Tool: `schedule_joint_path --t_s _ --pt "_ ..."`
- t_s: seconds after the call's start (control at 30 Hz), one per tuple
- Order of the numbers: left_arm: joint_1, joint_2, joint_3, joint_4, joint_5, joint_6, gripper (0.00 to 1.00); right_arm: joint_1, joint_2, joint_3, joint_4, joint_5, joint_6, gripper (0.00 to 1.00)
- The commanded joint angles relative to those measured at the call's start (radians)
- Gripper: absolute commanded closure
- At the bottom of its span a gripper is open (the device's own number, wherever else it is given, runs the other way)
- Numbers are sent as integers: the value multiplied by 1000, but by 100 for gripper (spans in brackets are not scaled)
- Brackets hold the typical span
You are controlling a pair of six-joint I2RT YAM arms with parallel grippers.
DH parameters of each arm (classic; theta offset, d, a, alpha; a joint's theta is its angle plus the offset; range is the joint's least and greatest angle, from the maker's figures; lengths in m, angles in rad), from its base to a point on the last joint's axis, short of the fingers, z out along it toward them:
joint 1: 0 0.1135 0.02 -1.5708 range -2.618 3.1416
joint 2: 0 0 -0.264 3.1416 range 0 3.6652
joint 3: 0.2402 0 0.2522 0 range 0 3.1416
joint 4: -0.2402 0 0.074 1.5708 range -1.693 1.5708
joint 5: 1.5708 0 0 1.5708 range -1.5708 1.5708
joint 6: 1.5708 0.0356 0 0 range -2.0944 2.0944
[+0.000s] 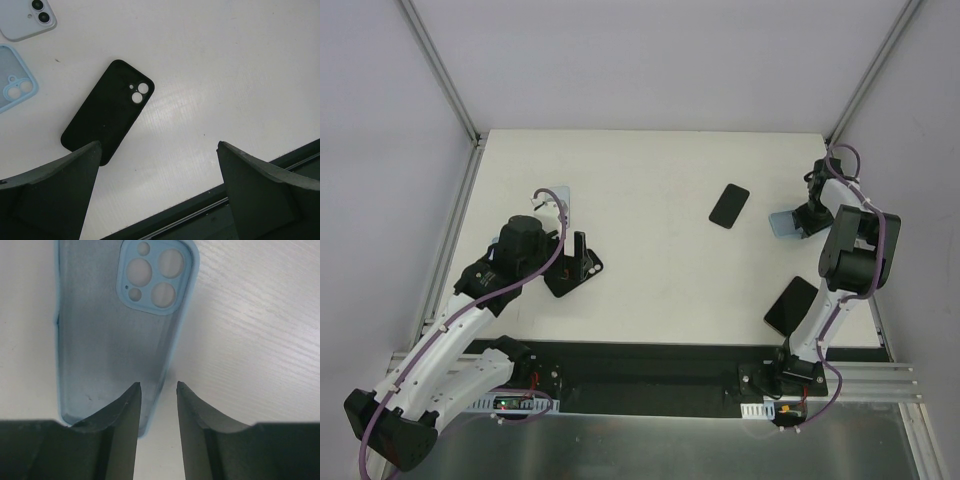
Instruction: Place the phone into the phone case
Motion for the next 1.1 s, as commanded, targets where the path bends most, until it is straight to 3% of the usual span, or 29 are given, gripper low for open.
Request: schedule_joint_path --t_s 0.0,0.23,0.43,0.53,0.67,0.93,1.07 --pt "-3 -2 -4 19 -10 19 1 -11 20 41 -44 2 24 63" --pt "-2 -4 -3 19 -15 21 1 -17 35 51 -56 30 -1 71" --pt "-3 -17 -3 19 -12 22 1 -17 32 51 -66 53 -45 93" --pt "-3 -31 -8 19 -16 24 1 -16 -4 38 -52 48 -80 98" --pt "-3 -48 -6 18 -30 21 1 -2 -70 26 7 -43 -183 98" --pt "-3 -87 -11 19 -64 12 1 122 -263 5 -6 -11 -317 99" --pt "-3 -91 -5 19 -87 1 2 223 -372 -92 46 -143 -373 99"
